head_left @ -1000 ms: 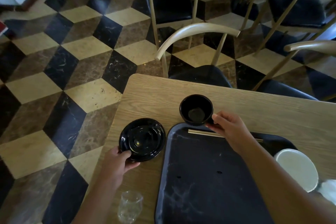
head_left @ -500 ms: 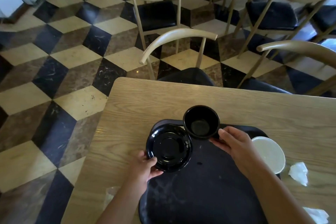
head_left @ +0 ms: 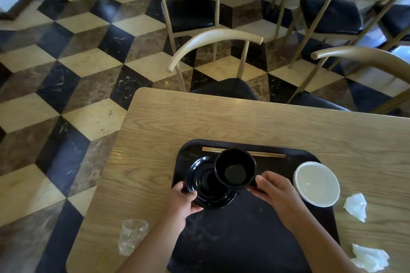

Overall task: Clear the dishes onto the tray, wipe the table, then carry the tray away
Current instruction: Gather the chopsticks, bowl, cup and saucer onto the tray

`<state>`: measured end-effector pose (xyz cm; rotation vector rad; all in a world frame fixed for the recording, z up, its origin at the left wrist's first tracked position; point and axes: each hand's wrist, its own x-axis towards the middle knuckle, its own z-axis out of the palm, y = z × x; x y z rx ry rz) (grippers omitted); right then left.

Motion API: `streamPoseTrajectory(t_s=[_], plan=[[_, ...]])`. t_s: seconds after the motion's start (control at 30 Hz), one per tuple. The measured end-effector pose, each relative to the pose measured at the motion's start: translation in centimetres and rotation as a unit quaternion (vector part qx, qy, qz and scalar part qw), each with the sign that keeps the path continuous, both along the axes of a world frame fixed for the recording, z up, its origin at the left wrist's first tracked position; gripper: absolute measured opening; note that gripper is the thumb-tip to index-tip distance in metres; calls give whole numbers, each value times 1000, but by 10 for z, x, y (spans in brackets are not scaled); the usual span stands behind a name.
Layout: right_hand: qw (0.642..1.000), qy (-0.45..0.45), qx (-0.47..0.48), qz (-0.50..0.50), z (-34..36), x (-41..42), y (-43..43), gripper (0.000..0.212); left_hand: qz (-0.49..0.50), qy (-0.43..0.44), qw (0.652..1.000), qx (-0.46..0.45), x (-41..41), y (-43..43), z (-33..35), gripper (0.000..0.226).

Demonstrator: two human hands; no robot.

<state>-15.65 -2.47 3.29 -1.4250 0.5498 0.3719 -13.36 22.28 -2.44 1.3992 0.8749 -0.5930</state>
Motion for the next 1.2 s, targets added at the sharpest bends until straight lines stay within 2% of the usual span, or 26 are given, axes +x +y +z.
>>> streamPoseTrajectory(t_s=[0.37, 0.53, 0.77, 1.2], plan=[[989, 31, -105, 97, -20, 9, 22, 22, 6, 5, 1000, 28, 4, 6, -14, 14], [988, 38, -108, 102, -30, 8, 21, 23, 13, 1, 1000, 24, 6, 9, -16, 16], [960, 73, -155, 223, -30, 20, 13, 23, 20, 9, 999, 23, 9, 11, -20, 22], [946, 80, -168, 267, -43, 42, 14, 20, 77, -5, 996, 48, 12, 6, -26, 30]])
